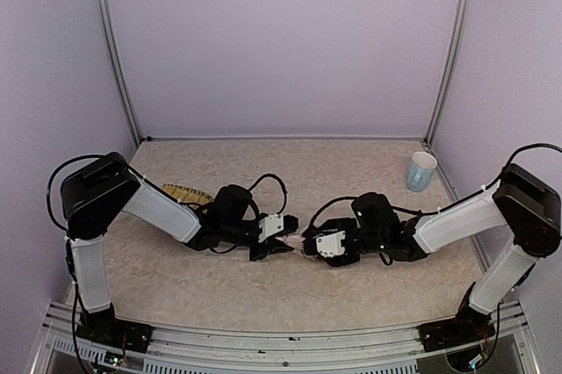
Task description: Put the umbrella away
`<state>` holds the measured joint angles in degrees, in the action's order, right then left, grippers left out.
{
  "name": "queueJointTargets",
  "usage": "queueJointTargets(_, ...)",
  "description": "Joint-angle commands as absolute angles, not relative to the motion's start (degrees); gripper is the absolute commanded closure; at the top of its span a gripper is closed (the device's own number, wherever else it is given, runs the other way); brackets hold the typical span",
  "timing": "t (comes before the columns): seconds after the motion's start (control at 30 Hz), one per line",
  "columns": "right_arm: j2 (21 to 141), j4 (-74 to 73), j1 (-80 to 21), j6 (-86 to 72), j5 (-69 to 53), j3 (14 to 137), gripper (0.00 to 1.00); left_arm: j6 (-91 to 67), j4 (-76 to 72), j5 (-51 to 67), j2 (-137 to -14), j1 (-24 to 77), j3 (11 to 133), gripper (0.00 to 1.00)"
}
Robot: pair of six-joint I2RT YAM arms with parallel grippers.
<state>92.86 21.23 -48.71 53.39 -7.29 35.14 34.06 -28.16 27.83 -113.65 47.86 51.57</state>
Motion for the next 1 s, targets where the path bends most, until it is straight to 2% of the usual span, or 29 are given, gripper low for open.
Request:
queueJointTargets(0.0, 88.01, 22.99, -45.88, 52.10, -4.46, 34.11, 0.31, 30.54, -23.99, 22.20, -108.99, 46.50, 51.72, 1.00)
queueJointTargets(0.23, 79.07, 24.50, -41.34, 46.57, -4.23, 31.82, 0.22, 31.04, -23.06, 16.08, -103.83, 46.36, 53.05, 1.00)
queueJointTargets(0.47, 71.44, 26.57, -37.68, 35.68, -9.31, 30.83, 0.21, 31.80, -19.45, 7.66, -99.80, 46.23, 57.82, 1.00)
queueJointTargets(0.7, 65.45, 30.98, -34.96, 23.71, -20.03, 30.06, 0.20, 28.17, -11.47, 8.73, -94.62, 45.35, 67.00, 1.00)
queueJointTargets(0.87, 68.21, 32.09, -33.58, 16.18, -30.06, 30.85, 0.23, 26.65, -7.46, 8.57, -91.55, 45.86, 70.57, 1.00)
queueJointTargets(0.97, 72.59, 41.11, -33.63, 8.41, -33.74, 29.83, 0.26, 26.45, -3.90, 6.05, -90.67, 47.15, 73.86, 1.00)
